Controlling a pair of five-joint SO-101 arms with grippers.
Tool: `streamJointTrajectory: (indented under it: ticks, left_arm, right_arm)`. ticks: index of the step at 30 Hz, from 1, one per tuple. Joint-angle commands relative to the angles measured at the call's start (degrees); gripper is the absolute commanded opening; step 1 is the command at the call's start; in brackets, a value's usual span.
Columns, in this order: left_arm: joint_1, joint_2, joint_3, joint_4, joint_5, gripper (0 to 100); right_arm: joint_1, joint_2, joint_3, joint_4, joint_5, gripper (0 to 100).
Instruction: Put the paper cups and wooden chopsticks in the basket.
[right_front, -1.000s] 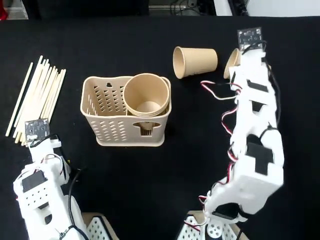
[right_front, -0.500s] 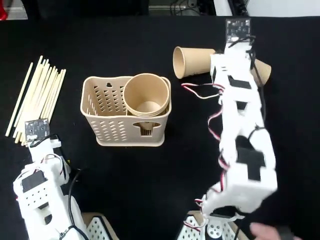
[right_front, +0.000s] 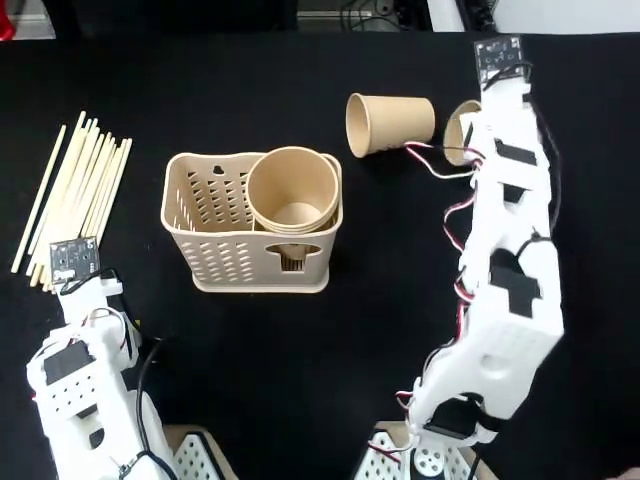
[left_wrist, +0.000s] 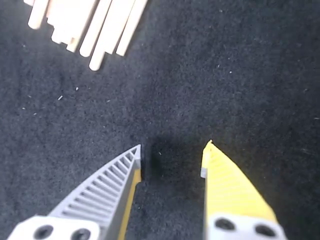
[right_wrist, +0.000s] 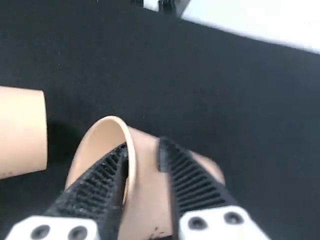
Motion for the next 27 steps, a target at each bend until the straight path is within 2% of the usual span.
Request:
streamJointTrajectory:
  ticks: [1, 8, 10, 19, 23, 27]
  left_arm:
    - [0.57, -0.70, -0.48, 0.00, -0.26, 20]
    - [0.57, -0.70, -0.48, 0.00, -0.26, 20]
    - [0.57, -0.70, -0.48, 0.00, -0.26, 20]
    - [0.57, -0.70, -0.31, 0.00, -0.26, 20]
    - [0.57, -0.70, -0.31, 0.00, -0.26, 20]
    - [0.57, -0.70, -0.31, 0.00, -0.26, 20]
  right_arm:
    - [0.35, -6.81, 3.21, -1.85, 1.58, 1.1]
    - [0.35, -20.35, 11.30, 1.58, 1.14, 1.2]
    - [-0.18, -25.45, 11.91, 6.86, 0.00, 1.1]
    - [-1.14, -47.25, 8.31, 32.53, -15.12, 1.1]
    - [-5.01, -56.57, 3.30, 43.34, -20.22, 1.1]
    - [-14.42, -64.75, -2.42, 52.48, -21.36, 1.1]
